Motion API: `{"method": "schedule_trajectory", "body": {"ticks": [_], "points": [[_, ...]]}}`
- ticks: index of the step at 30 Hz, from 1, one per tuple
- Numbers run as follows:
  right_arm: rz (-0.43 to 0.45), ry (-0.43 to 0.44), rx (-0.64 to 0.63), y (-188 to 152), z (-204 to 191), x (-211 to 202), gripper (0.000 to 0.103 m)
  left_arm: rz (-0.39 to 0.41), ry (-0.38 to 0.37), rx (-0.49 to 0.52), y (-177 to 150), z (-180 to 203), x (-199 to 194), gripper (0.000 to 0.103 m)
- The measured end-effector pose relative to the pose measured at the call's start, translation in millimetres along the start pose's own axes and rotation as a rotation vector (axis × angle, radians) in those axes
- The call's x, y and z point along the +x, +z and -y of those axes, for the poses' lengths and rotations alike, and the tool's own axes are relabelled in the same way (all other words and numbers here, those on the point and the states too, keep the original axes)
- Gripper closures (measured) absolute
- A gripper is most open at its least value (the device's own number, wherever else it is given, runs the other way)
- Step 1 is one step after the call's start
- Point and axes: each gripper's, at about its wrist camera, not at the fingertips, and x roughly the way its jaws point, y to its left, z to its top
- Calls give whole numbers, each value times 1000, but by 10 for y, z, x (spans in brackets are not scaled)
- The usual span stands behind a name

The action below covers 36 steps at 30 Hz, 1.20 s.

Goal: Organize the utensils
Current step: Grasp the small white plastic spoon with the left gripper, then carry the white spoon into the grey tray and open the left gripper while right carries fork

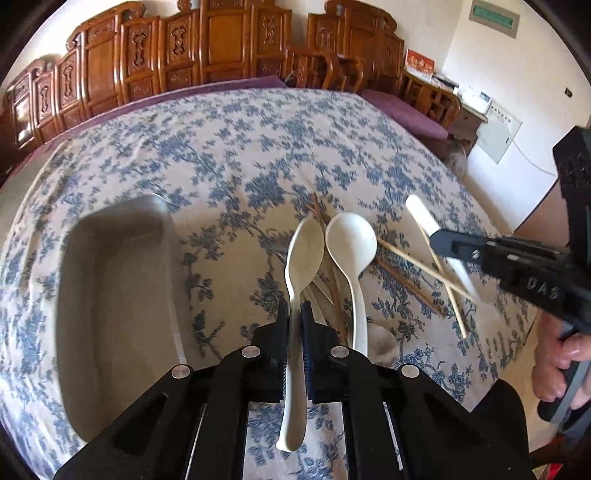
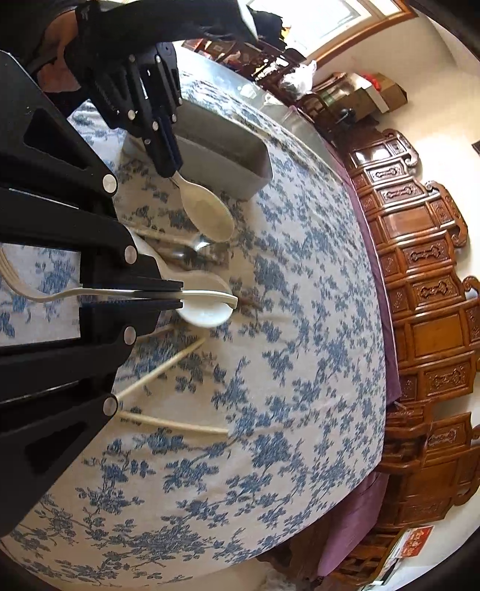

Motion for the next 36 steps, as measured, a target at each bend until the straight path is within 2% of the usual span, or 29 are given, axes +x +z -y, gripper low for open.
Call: {"method": "schedule_trajectory", "body": {"ticks": [1,7,16,20,26,32,36], "points": [[2,3,-5,8,-40,7,98,4,-2,0,2,-22,-20,101],[-1,10,-20,31,-199,47,98,6,-14,8,-24,-61,-58,101],[5,-3,-24,41,-203,-7,98,50,-37,-23,73,-158,-229,101],[9,9,-27,67,-253,-4,98,76,-25,-31,122,-239,-366,101],[15,46,-49,155,-502,75,98,98,61,-70,125,-627,-490,101],[8,95,-66,269,-804,254,98,98,157,-134,102,-1072,-419,101],[-3,119,-78,345,-963,388,98,84,186,-154,76,-1238,-302,101]]}}
